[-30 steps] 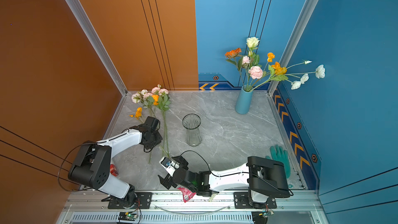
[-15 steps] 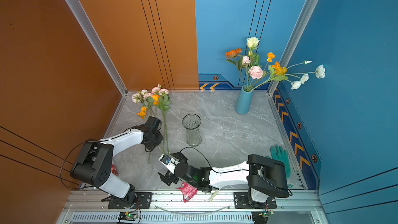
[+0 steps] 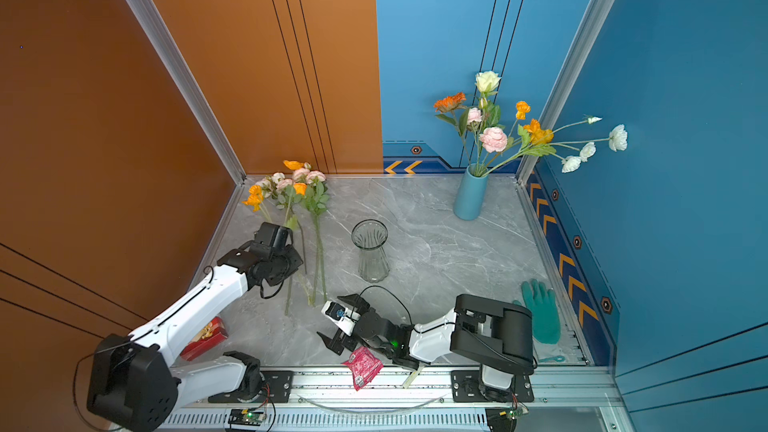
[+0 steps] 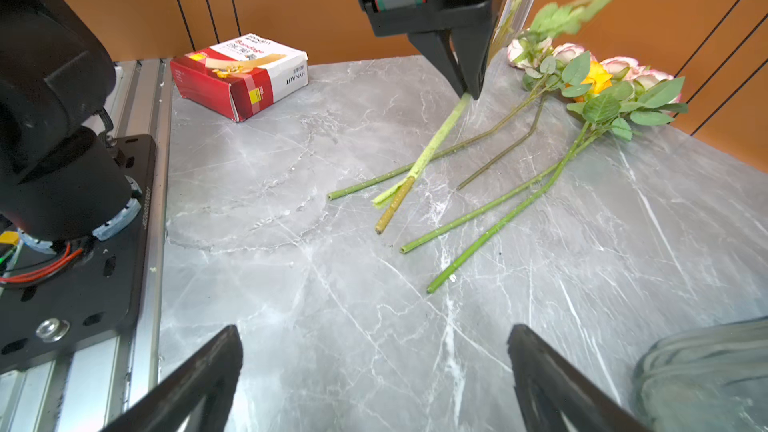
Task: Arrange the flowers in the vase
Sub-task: 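Lift the yellow poppy stems with the left gripper over the glass vase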
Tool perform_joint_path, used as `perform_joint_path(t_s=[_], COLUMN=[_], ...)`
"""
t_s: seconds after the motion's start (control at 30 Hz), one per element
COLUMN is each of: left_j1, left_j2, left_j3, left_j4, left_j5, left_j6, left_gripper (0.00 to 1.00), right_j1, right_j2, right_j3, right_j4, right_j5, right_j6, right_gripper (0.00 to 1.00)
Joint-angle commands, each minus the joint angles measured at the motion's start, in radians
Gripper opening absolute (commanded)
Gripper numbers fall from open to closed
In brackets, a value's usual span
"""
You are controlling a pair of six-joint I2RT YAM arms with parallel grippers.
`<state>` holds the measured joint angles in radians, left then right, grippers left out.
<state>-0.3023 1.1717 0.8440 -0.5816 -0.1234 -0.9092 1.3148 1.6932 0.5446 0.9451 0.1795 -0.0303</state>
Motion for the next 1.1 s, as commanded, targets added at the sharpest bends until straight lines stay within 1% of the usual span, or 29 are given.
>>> perform_joint_path(t_s=[0.0, 0.07, 0.13, 0.27, 0.37, 0.47, 0.63, 0.7, 0.77, 0.93, 1.07], left_j1=[-0.031, -0.057, -0.077, -0.098, -0.124, -0.151, -0.200, -0.222, -0.241, -0.301, -0.338], left_j2=[-0.079, -0.120, -0.160, -0.220, -0.243, -0.237, -0.206, -0.186, -0.160, -0.050, 0.041], left_j3=[0.054, 0.080, 0.095, 0.099, 0.116, 0.153, 0.179, 0.179, 0.214, 0.238, 0.254], left_j4=[-0.037, -0.030, 0.006, 0.140, 0.229, 0.267, 0.383, 0.474, 0.555, 0.758, 0.885], left_j5=[-0.079, -0.115, -0.126, -0.078, -0.057, -0.041, 0.034, 0.043, 0.062, 0.102, 0.118], left_j6=[0.106, 0.171, 0.228, 0.315, 0.372, 0.422, 0.493, 0.519, 0.552, 0.672, 0.696], left_gripper=[0.00, 0.00, 0.00, 0.00, 0.00, 0.00, 0.00, 0.00, 0.00, 0.00, 0.00], right_j1=[0.004, 0.004, 0.004, 0.003, 0.001, -0.010, -0.050, -0.083, -0.120, -0.203, -0.226], right_j2=[-0.065, -0.113, -0.169, -0.269, -0.334, -0.390, -0.518, -0.575, -0.635, -0.771, -0.843], right_j3=[0.003, 0.014, 0.009, -0.024, -0.022, -0.005, 0.014, 0.024, 0.033, 0.023, 0.017], right_j4=[0.015, -0.063, -0.120, -0.176, -0.277, -0.391, -0.545, -0.609, -0.673, -0.787, -0.848], right_j5=[0.011, 0.008, 0.013, 0.058, 0.111, 0.152, 0.188, 0.174, 0.169, 0.146, 0.155], right_j6=[-0.002, 0.010, 0.026, 0.087, 0.130, 0.155, 0.160, 0.171, 0.188, 0.239, 0.268], right_gripper=[1.00, 1.00, 1.00, 1.00, 1.00, 1.00, 1.00, 1.00, 1.00, 1.00, 1.00])
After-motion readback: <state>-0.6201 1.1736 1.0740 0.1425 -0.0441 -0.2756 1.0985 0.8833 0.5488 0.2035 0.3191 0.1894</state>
